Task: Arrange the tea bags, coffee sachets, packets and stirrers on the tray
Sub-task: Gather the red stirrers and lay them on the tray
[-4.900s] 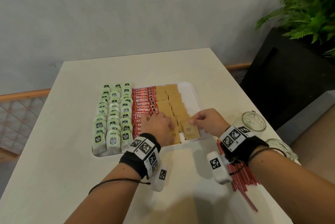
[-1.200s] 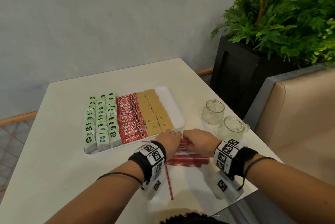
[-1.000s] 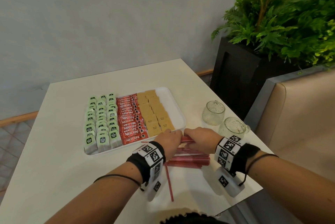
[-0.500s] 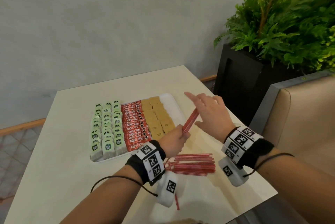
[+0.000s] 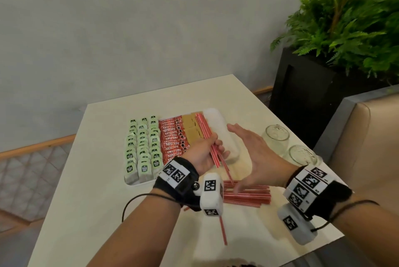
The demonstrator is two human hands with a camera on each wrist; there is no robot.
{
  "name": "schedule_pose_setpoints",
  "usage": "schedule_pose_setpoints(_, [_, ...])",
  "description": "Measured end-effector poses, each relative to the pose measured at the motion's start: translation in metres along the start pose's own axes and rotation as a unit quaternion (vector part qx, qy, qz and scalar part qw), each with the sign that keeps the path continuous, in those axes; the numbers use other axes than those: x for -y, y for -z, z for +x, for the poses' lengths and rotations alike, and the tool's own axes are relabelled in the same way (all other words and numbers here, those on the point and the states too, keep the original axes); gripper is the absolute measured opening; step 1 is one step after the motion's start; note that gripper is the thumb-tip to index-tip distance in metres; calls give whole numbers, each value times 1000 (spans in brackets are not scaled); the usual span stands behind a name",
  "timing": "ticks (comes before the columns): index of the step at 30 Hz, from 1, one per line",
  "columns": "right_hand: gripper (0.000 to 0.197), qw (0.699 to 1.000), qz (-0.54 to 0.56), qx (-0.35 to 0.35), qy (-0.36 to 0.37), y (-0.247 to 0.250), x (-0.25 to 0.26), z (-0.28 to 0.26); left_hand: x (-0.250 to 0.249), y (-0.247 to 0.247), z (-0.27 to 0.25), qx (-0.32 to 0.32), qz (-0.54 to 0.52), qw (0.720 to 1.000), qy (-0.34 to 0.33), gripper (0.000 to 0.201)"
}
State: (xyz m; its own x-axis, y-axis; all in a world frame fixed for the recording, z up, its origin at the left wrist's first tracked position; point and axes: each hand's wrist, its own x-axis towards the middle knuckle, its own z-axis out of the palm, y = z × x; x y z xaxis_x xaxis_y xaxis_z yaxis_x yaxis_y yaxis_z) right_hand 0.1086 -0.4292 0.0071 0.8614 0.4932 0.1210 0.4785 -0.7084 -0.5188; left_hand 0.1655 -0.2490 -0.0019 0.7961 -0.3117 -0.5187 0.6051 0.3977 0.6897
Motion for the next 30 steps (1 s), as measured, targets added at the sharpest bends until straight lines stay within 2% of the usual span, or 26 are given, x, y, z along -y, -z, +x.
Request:
schedule_pose_setpoints(8, [108,995,-6,-97,-19,-5,-2,11,11,-6,-3,16,25,1000,4,17])
schedule_pose_setpoints(10, [111,993,-5,-117,-14,-7,-3,13,17,-9,-5,29,41,999,7,15])
schedule_pose_setpoints(13, [122,996,16,-93,-2,-7,-1,11,23,-12,-5,35,57,998,8,15])
schedule_pose_setpoints(16, [115,995,21,-97,7,-11,-3,12,27,-12,-4,42,85,995,5,18])
schedule_pose_setpoints(18, [109,991,40,-125,-20,-13,-5,14,30,-11,-4,48,135,990,-1,23])
schedule_pose_setpoints(21, [110,984,109,-115,-78,-8,-10,14,32,-6,-6,78,189,979,8,20])
schedule_pose_setpoints(23, [99,978,134,-126,-101,2,-15,17,33,-2,-10,114,232,966,27,17])
schedule_pose_setpoints(27, [54,943,196,-190,-191,20,-33,31,37,-4,-17,153,294,942,50,21])
schedule_pose_setpoints(30, [39,920,308,-140,-199,10,-38,34,39,-10,-17,159,324,932,38,20])
